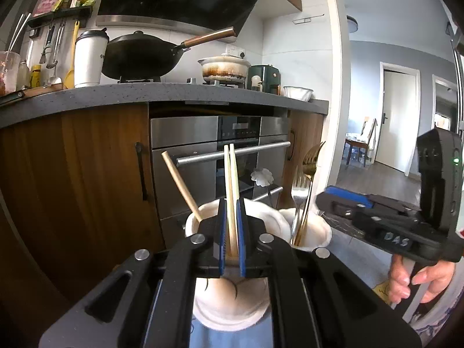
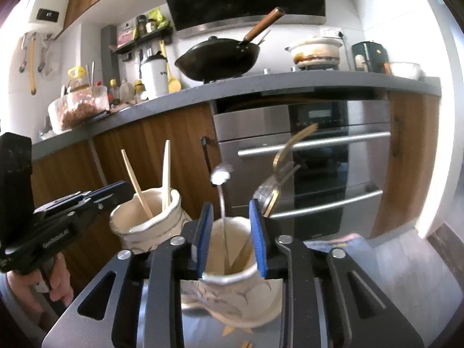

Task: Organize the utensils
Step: 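Lower the chopstick into the taller cup while the right tool drops the spoon into the shorter cup, then move both open tools back over the remaining utensils on the cloth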

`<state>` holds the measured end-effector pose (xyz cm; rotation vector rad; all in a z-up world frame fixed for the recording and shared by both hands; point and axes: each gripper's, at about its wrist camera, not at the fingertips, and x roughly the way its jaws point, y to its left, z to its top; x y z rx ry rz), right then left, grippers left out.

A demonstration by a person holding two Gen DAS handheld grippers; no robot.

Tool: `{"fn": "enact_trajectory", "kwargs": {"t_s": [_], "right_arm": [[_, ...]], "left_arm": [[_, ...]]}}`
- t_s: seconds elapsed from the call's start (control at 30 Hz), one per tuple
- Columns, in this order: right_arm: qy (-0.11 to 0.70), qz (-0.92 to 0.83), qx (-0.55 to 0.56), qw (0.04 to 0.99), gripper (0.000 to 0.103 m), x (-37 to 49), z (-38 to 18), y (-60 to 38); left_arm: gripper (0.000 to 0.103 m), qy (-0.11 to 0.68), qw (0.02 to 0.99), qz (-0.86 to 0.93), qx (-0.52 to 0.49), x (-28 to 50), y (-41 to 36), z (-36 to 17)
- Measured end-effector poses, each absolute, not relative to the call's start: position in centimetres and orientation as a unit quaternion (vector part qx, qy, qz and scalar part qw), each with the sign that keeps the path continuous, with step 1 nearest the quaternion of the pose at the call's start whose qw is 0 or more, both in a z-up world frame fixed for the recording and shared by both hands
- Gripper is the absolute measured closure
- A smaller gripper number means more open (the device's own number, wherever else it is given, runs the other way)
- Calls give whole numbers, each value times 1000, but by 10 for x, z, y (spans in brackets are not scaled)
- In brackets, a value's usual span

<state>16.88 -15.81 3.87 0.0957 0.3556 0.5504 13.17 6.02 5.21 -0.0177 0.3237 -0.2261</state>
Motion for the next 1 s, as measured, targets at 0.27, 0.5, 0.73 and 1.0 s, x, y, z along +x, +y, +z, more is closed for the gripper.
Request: {"fn": "enact_trajectory", "kwargs": {"t_s": [0.27,0.5,0.73,1.0], "right_arm": [[185,246,44,950,55,145,40,-181],[189,243,39,951,38,127,46,-193],[183,247,36,951,22,111,52,-197],[186,234,36,954,7,99,51,-207]], "left_arm": [[95,184,978,-92,11,113,62,46],[66,190,979,-81,5,98,65,49],[37,192,979,-72,4,84,60,53],[9,181,981,-64,7,65,56,60]]}}
